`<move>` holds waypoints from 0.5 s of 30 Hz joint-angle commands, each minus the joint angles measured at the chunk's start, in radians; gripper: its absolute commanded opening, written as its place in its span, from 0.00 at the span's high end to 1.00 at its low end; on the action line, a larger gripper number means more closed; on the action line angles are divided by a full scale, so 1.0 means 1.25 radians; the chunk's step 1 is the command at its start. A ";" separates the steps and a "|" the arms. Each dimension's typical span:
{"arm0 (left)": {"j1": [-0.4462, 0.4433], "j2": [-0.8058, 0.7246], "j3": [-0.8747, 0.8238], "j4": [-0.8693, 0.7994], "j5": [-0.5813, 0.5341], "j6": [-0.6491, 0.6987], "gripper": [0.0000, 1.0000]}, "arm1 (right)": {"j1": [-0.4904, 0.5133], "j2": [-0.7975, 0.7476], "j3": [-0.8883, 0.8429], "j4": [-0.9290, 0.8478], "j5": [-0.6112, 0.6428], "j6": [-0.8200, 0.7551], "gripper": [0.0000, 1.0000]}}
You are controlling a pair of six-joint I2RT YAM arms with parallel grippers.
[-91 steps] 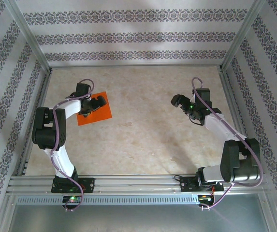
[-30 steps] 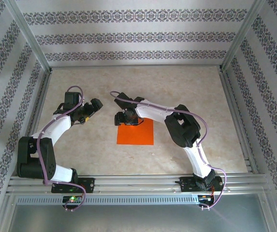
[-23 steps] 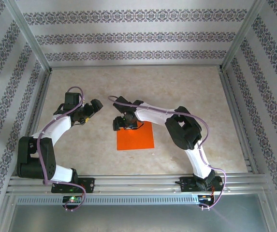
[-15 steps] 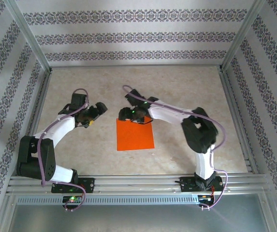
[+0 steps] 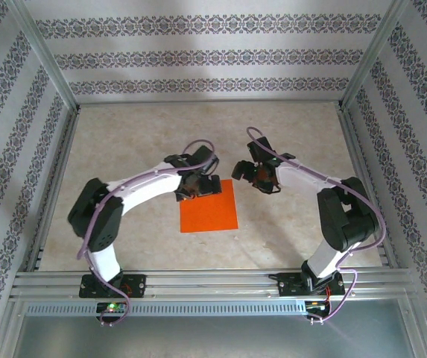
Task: Fold a paper plane with a square sheet of paper (pick it up from the middle)
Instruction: First fold the square sheet of paper in half at the center of the table.
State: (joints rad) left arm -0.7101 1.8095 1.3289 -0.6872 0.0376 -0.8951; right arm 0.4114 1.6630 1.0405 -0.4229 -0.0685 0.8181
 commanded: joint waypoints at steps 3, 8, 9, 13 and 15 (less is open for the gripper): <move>-0.034 0.138 0.126 -0.153 -0.017 0.006 0.02 | -0.053 -0.069 -0.038 -0.013 0.034 -0.038 0.03; -0.042 0.207 0.192 -0.208 -0.032 0.007 0.03 | -0.087 -0.096 -0.070 0.002 0.035 -0.062 0.02; -0.042 0.212 0.196 -0.212 -0.035 0.005 0.03 | -0.090 -0.098 -0.074 0.006 0.032 -0.067 0.02; -0.044 0.249 0.222 -0.225 -0.042 -0.014 0.07 | -0.095 -0.099 -0.078 0.009 0.022 -0.073 0.02; -0.048 0.265 0.239 -0.236 -0.039 -0.024 0.08 | -0.098 -0.098 -0.079 0.009 0.017 -0.073 0.02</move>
State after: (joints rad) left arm -0.7528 2.1067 1.5879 -0.9031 0.0135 -0.8993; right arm 0.2966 1.5558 0.9524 -0.4145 -0.0448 0.7513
